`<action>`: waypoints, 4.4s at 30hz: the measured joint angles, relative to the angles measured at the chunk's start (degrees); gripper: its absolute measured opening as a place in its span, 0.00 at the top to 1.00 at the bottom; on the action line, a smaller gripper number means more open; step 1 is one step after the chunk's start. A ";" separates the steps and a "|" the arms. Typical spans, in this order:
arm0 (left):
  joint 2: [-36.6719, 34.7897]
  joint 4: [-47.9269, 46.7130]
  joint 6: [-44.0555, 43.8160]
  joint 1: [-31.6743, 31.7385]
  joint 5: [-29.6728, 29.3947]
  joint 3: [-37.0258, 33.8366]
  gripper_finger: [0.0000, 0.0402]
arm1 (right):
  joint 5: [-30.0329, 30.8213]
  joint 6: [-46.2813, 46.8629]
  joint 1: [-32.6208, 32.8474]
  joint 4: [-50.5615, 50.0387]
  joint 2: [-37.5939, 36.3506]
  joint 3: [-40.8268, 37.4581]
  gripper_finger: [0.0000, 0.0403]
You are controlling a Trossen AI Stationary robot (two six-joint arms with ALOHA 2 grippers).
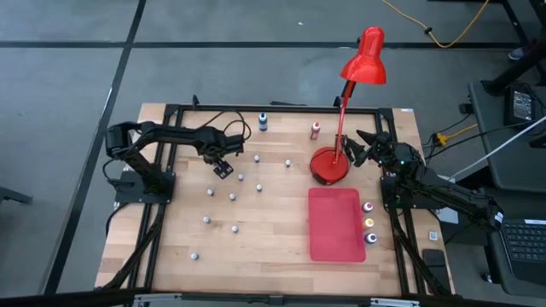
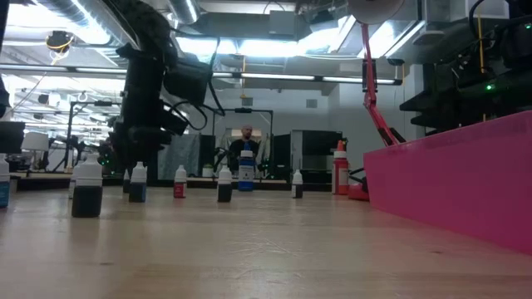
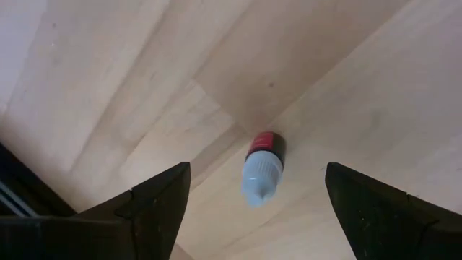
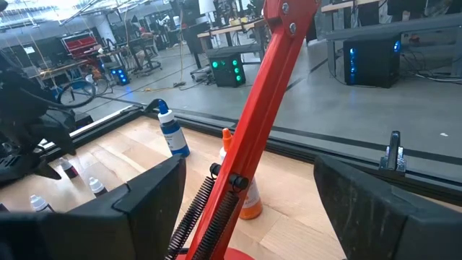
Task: Pick & Place food coloring
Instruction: Put the small pink food coloring bottle into the red bin
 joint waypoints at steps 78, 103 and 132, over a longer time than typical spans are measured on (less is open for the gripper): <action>-14.10 -5.52 -0.30 -27.40 8.90 18.66 0.86 | 0.00 0.02 0.00 -0.01 0.02 -0.02 0.24; 29.11 -5.53 -0.23 -24.87 6.67 65.46 0.86 | 0.02 0.01 0.00 0.00 0.00 -0.01 0.24; 49.07 0.88 1.95 -23.82 8.00 84.02 0.87 | 0.03 0.02 0.00 -0.02 0.02 0.01 0.24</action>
